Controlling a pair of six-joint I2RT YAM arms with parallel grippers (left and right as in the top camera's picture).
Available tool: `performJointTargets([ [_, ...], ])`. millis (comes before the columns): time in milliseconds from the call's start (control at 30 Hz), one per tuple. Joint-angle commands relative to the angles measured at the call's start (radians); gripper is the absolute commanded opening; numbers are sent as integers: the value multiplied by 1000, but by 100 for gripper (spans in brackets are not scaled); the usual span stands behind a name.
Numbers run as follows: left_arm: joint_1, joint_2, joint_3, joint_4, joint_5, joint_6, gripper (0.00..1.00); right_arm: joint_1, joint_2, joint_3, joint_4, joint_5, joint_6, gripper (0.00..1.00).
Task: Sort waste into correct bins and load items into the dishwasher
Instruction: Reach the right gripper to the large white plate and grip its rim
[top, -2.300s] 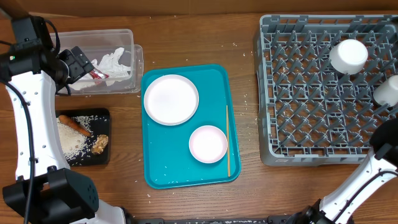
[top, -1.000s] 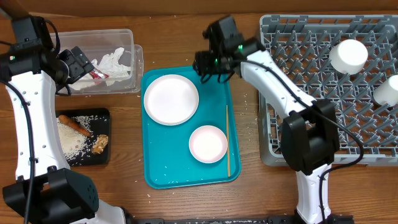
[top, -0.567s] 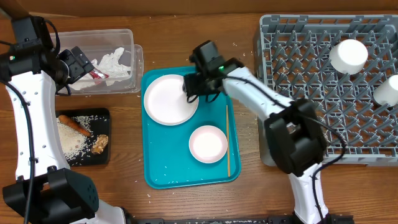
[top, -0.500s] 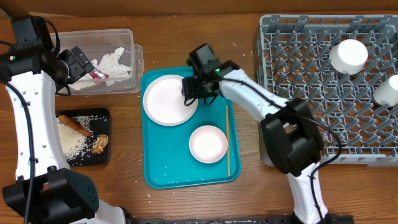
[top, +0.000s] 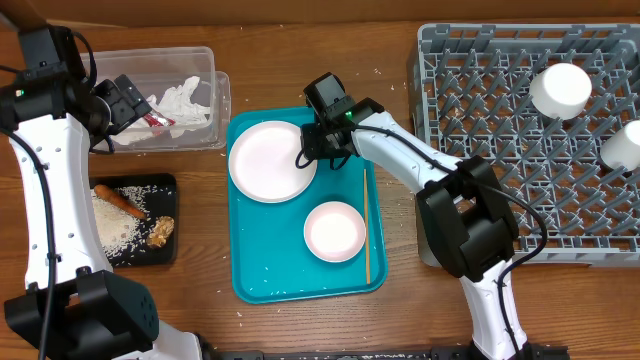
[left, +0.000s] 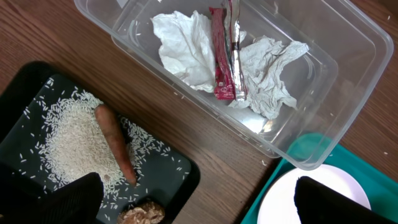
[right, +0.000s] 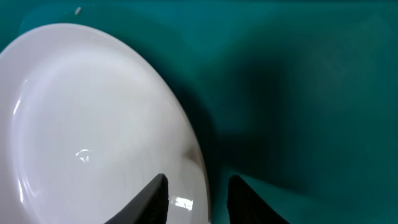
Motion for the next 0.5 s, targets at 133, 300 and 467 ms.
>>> performJointTargets([
  [133, 3, 6, -3, 2, 2, -16, 100, 0, 5, -4, -35, 18, 20, 32],
  [300, 3, 6, -3, 2, 2, -16, 100, 3, 6, -4, -66, 18, 43, 26],
  [467, 3, 6, -3, 2, 2, -16, 100, 2, 6, -4, -63, 10, 69, 19],
])
